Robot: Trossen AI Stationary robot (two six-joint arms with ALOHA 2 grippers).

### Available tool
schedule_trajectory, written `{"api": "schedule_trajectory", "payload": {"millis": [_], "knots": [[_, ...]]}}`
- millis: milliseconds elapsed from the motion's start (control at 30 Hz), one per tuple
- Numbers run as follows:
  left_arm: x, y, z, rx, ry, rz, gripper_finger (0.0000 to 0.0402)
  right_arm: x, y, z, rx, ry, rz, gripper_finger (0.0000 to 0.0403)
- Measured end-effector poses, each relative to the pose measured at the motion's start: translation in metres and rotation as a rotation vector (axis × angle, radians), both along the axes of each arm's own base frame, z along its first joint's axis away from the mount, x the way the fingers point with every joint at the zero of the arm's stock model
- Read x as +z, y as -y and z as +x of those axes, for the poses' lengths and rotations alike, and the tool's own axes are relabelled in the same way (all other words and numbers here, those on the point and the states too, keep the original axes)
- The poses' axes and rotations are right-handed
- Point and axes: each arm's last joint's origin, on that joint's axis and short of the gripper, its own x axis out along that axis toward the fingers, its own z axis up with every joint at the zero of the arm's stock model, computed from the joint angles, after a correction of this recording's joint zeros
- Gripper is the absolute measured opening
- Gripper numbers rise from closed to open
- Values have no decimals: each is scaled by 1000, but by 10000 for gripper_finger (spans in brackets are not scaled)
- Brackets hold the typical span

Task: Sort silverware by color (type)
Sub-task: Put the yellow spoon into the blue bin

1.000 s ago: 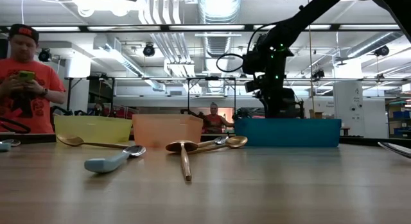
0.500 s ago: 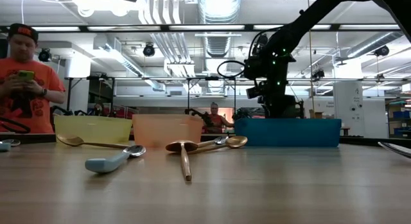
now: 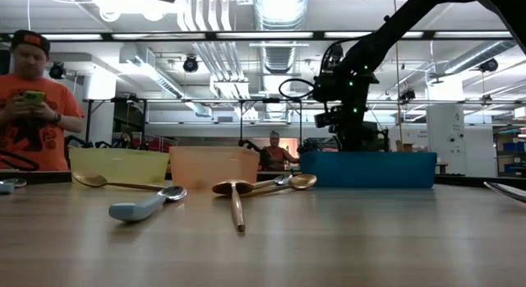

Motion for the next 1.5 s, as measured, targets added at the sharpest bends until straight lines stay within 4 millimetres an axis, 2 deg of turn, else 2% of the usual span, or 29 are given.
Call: {"api": "schedule_trajectory", "payload": {"millis": [167, 500, 1033, 1500], "knots": [[0, 0, 0, 0, 0, 0, 168, -8, -1, -3, -4, -4, -1, 33], [0, 0, 0, 0, 0, 0, 168, -9, 5, -3, -14, 13, -41, 33], [0, 0, 0, 0, 0, 0, 168, -29, 7, 0, -9, -26, 0, 33], [0, 0, 0, 0, 0, 0, 168, -30, 3, -1, 43, -24, 53, 33]]}}
